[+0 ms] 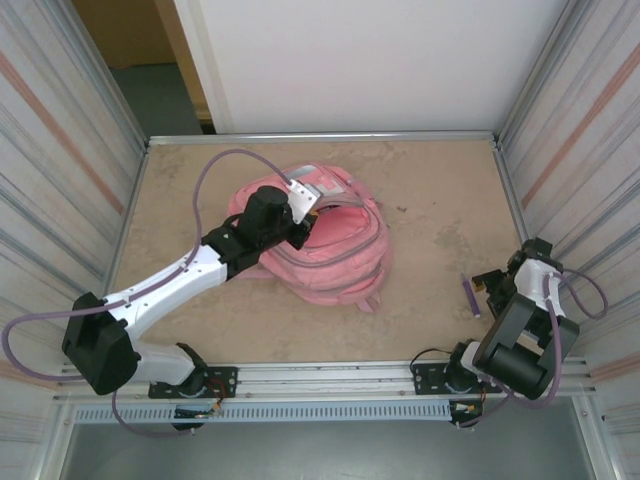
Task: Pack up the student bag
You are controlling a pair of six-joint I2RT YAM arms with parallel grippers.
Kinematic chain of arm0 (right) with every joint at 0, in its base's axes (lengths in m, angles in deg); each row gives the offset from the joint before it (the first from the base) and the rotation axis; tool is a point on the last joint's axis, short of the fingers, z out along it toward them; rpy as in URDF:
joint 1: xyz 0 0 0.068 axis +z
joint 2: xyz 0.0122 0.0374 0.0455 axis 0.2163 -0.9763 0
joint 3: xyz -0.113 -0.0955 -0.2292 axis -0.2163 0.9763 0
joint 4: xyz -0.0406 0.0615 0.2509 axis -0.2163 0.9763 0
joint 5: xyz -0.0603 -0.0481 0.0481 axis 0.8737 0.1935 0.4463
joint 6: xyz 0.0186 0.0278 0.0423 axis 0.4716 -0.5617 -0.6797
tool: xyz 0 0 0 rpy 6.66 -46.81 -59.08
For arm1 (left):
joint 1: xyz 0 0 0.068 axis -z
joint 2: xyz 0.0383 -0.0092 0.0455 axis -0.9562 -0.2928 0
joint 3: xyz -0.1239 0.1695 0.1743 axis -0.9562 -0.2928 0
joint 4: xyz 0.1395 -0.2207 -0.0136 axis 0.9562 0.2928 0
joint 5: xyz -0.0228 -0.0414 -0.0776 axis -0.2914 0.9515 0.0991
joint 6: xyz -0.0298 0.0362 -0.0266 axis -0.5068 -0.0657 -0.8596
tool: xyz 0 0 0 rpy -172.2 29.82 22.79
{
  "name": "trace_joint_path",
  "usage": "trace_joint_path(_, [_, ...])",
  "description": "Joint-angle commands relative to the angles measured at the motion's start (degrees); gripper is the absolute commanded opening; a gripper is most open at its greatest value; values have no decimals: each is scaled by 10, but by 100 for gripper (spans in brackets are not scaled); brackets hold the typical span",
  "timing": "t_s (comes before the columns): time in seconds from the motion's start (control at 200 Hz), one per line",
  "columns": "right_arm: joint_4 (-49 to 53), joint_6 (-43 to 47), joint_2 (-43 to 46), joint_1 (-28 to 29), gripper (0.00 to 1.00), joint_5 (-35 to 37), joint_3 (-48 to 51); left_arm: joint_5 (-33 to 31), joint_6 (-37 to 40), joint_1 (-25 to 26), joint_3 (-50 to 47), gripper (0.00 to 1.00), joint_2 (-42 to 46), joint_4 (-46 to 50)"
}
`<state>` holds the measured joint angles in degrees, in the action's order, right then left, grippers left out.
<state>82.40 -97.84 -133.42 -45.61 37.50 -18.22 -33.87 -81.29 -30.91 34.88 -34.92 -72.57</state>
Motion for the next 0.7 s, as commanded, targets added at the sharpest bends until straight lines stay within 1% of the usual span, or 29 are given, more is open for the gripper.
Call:
trace_joint_path(0.0, [20,47,-14,22,91,5,-40,6,-8,-3,-6,0,-12,-43])
trace_joint_path(0.105, [9,74,-20,77,89,20,-51,40,-17,-3,-23,0,-20,-42])
trace_joint_path(0.135, [3,80,-27,93,86,19,-52,45,-20,-3,-27,0,-22,-41])
trace_joint_path(0.16, [0,85,-37,105,86,22,-53,48,-27,-3,-30,0,-22,-39])
trace_joint_path(0.236, [4,90,-74,147,86,59,-62,50,-37,-3,-35,0,-21,-28])
trace_joint_path(0.311, [5,95,-115,173,86,82,-75,53,-39,-3,-38,0,-14,-21])
trace_joint_path(0.401, [6,100,-151,187,81,95,-84,63,-41,-3,-40,0,-7,-11])
trace_joint_path(0.436, [2,103,-159,191,77,93,-85,66,-43,-3,-40,0,-4,-9])
trace_joint_path(0.546, [-8,106,-169,200,51,85,-86,80,-51,-3,-46,0,1,-11])
trace_joint_path(0.611, [-22,108,-167,200,38,51,-85,86,-55,-3,-49,0,3,-13])
trace_joint_path(0.692, [-44,110,-168,202,27,-2,-85,86,-54,-3,-50,0,2,-10])
